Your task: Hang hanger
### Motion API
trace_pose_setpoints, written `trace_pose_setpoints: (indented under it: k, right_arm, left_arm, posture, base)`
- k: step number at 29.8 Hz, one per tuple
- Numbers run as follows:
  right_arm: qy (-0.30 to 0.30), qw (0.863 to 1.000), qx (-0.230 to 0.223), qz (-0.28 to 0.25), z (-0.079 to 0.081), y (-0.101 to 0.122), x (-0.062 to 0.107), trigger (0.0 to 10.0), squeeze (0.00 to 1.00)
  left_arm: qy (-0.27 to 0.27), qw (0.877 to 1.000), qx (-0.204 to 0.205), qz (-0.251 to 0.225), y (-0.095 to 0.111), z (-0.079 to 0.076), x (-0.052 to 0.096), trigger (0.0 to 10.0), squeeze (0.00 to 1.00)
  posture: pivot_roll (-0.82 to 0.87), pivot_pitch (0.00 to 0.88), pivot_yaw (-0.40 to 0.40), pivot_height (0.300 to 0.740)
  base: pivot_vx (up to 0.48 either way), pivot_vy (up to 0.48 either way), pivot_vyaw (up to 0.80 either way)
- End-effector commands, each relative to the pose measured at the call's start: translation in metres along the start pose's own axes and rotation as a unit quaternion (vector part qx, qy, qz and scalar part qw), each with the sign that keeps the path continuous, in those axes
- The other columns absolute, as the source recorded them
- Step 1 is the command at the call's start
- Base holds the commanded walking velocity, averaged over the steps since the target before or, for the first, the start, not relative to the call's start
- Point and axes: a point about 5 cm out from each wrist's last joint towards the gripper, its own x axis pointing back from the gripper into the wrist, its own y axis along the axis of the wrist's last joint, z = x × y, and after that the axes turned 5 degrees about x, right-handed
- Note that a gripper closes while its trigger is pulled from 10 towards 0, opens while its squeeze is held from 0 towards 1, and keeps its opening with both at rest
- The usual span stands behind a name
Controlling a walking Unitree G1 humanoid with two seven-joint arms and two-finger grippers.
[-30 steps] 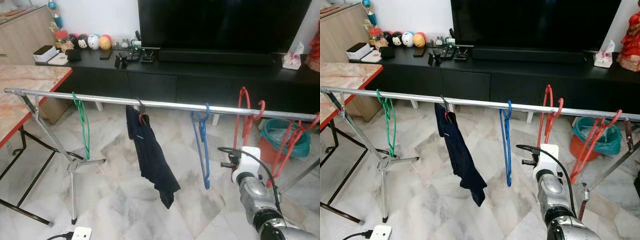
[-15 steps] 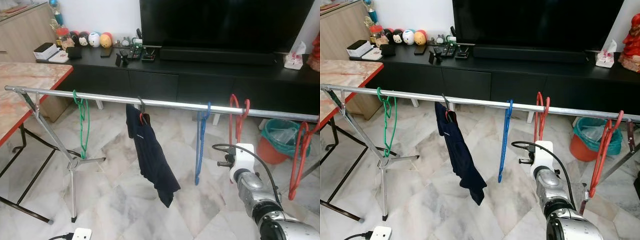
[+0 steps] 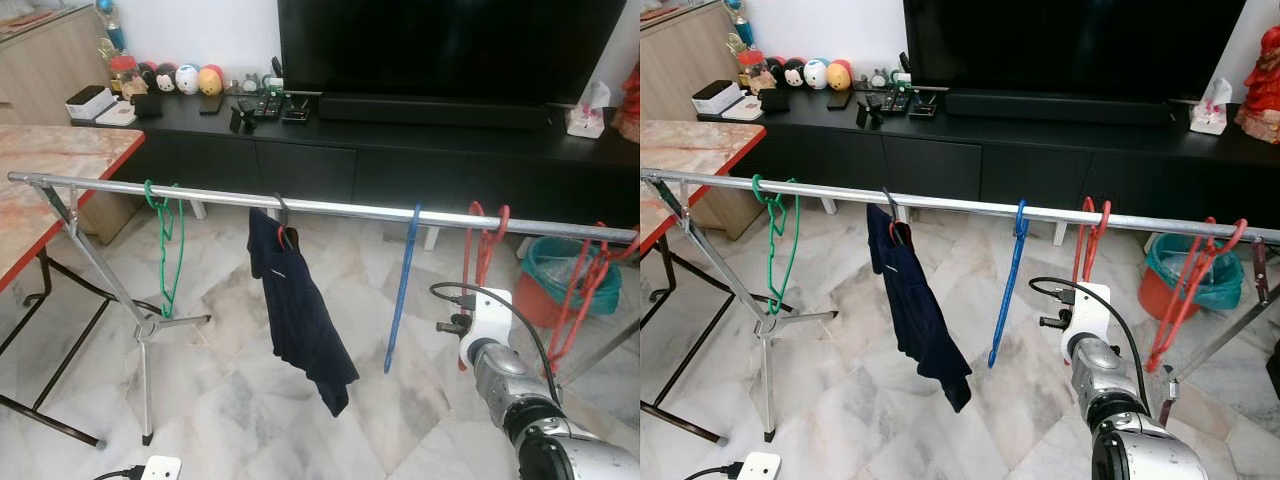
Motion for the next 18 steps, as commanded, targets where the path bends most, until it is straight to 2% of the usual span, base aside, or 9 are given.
trace_pose_setpoints:
  k: [1,2,3,4,5,6,7,8,18]
  right_arm:
    - [0.005,1.000,-0.002,-0.003,0.0025,0.0037,-0.0007,10.0,0.00]
    - [0.008,1.000,-0.003,-0.006,0.0029,0.0036,-0.0006,10.0,0.00]
    - [0.010,1.000,0.000,-0.008,0.0034,0.0029,-0.0004,10.0,0.25]
    - [0.011,1.000,0.003,-0.009,0.0035,0.0023,-0.0003,10.0,0.25]
    - [0.011,1.000,0.004,-0.009,0.0036,0.0020,-0.0002,10.0,0.76]
    - [0.009,1.000,0.004,-0.012,0.0032,0.0022,-0.0001,10.0,0.87]
    - [0.009,1.000,0.003,-0.016,0.0031,0.0026,0.0000,10.0,0.89]
    - [0.008,0.999,0.010,-0.032,0.0033,0.0054,0.0003,10.0,0.96]
    - [-0.003,0.997,-0.001,-0.082,0.0021,0.0076,0.0031,10.0,1.00]
  left_arm:
    - [0.004,1.000,-0.004,0.011,-0.0037,0.0056,0.0012,10.0,0.00]
    - [0.004,1.000,-0.004,0.011,-0.0034,0.0056,0.0011,10.0,0.00]
    - [0.004,1.000,-0.003,0.010,-0.0029,0.0053,0.0010,10.0,0.00]
    - [0.004,1.000,-0.003,0.010,-0.0026,0.0051,0.0009,10.0,0.00]
    - [0.004,1.000,-0.003,0.009,-0.0025,0.0050,0.0008,10.0,0.00]
    - [0.003,1.000,-0.003,0.008,-0.0019,0.0043,0.0006,10.0,0.00]
    - [0.003,1.000,-0.003,0.008,-0.0013,0.0036,0.0004,10.0,0.00]
    - [0.002,1.000,-0.003,0.005,0.0001,0.0016,-0.0001,10.0,0.00]
    - [-0.001,1.000,-0.001,-0.001,0.0037,-0.0019,-0.0010,10.0,0.00]
  posture:
    - [0.01,0.000,0.035,0.740]
    - [0.01,0.000,0.035,0.740]
    - [0.01,0.000,0.035,0.740]
    - [0.01,0.000,0.035,0.740]
    - [0.01,0.000,0.035,0.740]
    - [0.00,0.000,0.038,0.740]
    - [0.00,0.000,0.038,0.740]
    - [0.00,0.000,0.039,0.740]
    - [0.00,0.000,0.041,0.740]
  base:
    - [0.000,0.000,0.00]
    - [0.000,0.000,0.00]
    - [0.000,0.000,0.00]
    - [0.000,0.000,0.00]
    - [0.000,0.000,0.00]
    - [0.000,0.000,0.00]
    - [0.000,0.000,0.00]
    - [0.000,0.000,0.00]
    - [0.000,0.000,0.00]
